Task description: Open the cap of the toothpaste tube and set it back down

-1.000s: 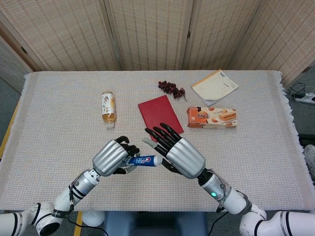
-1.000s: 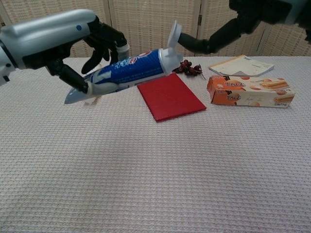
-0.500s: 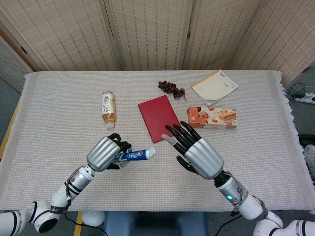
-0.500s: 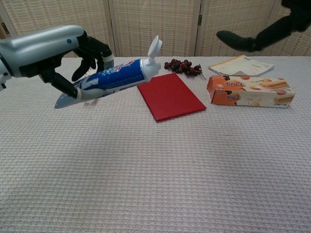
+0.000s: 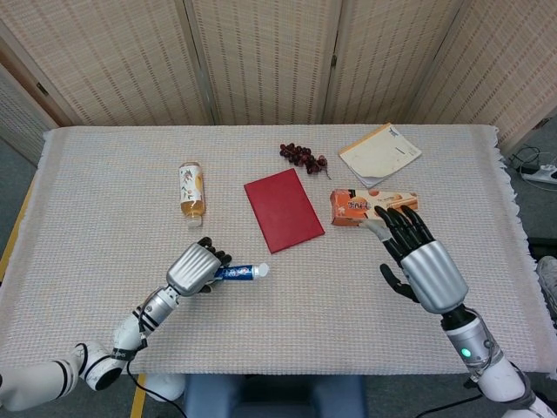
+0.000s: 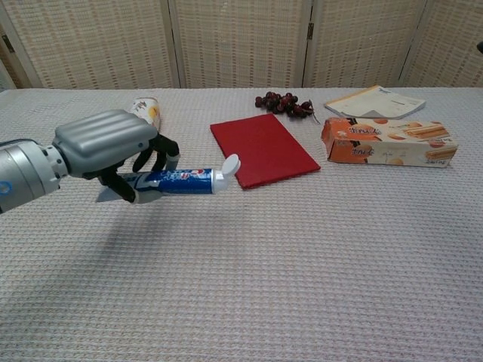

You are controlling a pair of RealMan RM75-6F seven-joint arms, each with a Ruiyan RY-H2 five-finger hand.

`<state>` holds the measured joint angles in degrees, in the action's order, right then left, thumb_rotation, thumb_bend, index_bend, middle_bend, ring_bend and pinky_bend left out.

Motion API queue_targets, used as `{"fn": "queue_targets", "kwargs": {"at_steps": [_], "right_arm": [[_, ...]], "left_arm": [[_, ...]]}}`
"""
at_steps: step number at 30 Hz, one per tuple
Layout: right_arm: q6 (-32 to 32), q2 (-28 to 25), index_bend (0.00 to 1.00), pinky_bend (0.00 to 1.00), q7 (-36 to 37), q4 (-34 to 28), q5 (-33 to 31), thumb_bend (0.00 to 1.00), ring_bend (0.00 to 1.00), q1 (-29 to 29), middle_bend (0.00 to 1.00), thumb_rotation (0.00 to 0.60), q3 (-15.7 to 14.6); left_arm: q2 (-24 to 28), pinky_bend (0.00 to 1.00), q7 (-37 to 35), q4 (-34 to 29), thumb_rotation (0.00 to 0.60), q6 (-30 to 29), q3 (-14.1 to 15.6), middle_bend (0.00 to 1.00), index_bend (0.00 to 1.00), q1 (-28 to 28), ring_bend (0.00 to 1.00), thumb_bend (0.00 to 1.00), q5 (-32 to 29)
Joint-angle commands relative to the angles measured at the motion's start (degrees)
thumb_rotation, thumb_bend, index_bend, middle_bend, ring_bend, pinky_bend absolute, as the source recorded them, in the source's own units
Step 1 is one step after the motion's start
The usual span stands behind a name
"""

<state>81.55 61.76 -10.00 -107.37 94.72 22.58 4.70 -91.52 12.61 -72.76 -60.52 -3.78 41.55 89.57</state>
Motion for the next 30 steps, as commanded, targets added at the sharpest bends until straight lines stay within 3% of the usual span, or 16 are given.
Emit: {"fn": "queue_targets", "kwargs": {"at_steps": [1, 4, 8, 12, 14, 20, 30], "right_arm": [[-0.15, -0.05, 0.00, 0.00, 0.80, 1.01, -0.76, 0.51, 0.00, -0.54, 0.00, 0.600, -0.09], [-0.11, 0.01, 0.00, 0.00, 1.54, 1.77, -1.29, 0.51, 0.00, -1.01, 0.00, 0.600, 0.00], [-0.34, 0.04, 0.00, 0.00, 2.44, 2.72, -2.04, 0.51, 0.00, -1.40, 0.00, 0.600, 0.19], [-0.29, 0.00, 0.00, 0.00, 2.96, 3.60, -2.71, 0.51, 0.00, -2.00, 0.00, 0.600, 0.27], [-0.16, -0.07, 0.00, 0.00, 3.53, 4.29, -3.41, 0.51, 0.00, -2.48, 0.00, 0.600, 0.34], [-1.36, -1.51, 0.00, 0.00, 6.71, 7.19, -6.25, 0.51, 0.01, -4.17, 0.00, 0.600, -0.46], [-2.16, -4.00, 0.00, 0.00, 16.92, 13.47, -8.04, 0.51, 0.08, -7.93, 0.05, 0.600, -2.88]], "left_arm": [[-3.52, 0.36, 1.92, 4.30, 0.600, 1.58, 0.41, 0.66, 0.70, 0.64, 0.57, 0.67, -1.11], [-5.47, 0.35, 3.06, 6.60, 0.600, 2.25, 0.25, 0.59, 0.63, 0.51, 0.51, 0.67, -2.41], [-6.72, 0.33, 5.95, 8.11, 0.600, 3.37, -0.19, 0.44, 0.42, 0.20, 0.38, 0.63, -4.70], [-6.10, 0.30, 7.10, 6.70, 0.600, 3.75, -0.67, 0.34, 0.23, -0.66, 0.30, 0.58, -6.99], [-4.84, 0.28, 7.34, 4.89, 0.600, 3.17, -0.85, 0.31, 0.19, -1.54, 0.28, 0.57, -8.02], [2.78, 0.22, 6.65, -3.85, 0.600, -1.36, -1.41, 0.26, 0.17, -6.28, 0.24, 0.53, -11.39], [16.97, 0.19, -0.68, -15.42, 0.600, -16.51, -1.72, 0.26, 0.23, -19.51, 0.24, 0.53, -15.41]]}}
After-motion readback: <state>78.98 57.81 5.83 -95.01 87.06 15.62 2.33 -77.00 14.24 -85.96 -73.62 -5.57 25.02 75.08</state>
